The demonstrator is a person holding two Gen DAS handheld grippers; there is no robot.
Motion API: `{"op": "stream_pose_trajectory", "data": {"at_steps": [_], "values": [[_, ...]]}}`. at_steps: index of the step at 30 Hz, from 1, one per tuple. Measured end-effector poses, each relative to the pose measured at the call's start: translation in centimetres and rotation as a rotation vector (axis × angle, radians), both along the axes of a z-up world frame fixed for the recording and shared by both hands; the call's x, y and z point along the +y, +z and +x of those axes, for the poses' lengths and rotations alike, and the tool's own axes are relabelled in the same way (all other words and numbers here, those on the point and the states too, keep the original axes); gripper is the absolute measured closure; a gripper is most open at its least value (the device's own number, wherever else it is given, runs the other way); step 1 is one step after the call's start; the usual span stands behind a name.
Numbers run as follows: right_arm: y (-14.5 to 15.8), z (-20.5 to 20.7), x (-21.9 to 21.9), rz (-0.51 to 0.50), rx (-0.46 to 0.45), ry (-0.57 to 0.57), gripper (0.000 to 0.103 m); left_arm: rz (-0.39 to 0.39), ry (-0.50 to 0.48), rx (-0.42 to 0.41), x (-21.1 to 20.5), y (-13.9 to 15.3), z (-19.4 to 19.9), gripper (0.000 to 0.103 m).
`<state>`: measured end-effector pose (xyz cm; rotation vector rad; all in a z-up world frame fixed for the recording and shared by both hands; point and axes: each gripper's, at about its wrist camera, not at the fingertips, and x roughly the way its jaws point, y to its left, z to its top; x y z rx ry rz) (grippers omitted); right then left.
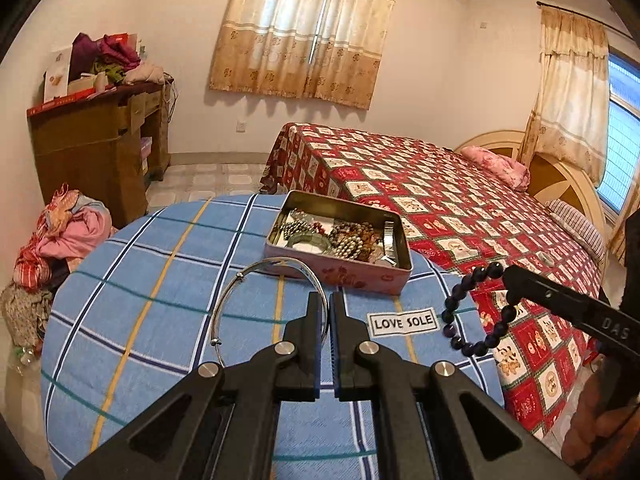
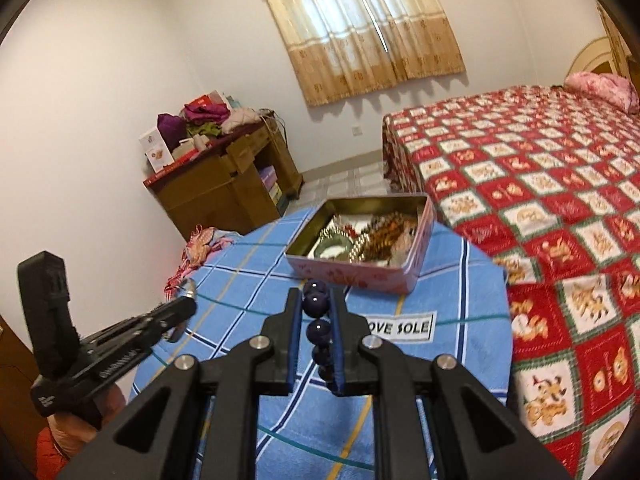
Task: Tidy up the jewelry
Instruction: 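Carry the bangle and bead bracelet over the pink tin with both tools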
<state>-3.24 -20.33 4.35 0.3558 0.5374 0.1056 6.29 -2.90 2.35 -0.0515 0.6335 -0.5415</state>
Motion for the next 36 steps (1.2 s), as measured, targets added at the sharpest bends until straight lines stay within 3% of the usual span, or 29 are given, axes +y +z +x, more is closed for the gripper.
{"op": "stream_pose_trajectory", "data": {"at_steps": [15,22,36], "values": [[3.3,0.8,-0.5,-0.034,-0.072,0.016,0.087,-0.031,-0.011,-0.025,-1.9,1.4,1.4,0.101],[4.3,2.0,-0.4,-0.034,-0.092,0.031,0.087,-0.001,-0.004,-0.049,-2.6,1.9,2.4,0.101],[4.9,4.3,-0.4,-0.040,-0.103,0.042,0.087,0.003,-0.002,-0.021,-2.6,0.7,4.7,0.101]]}}
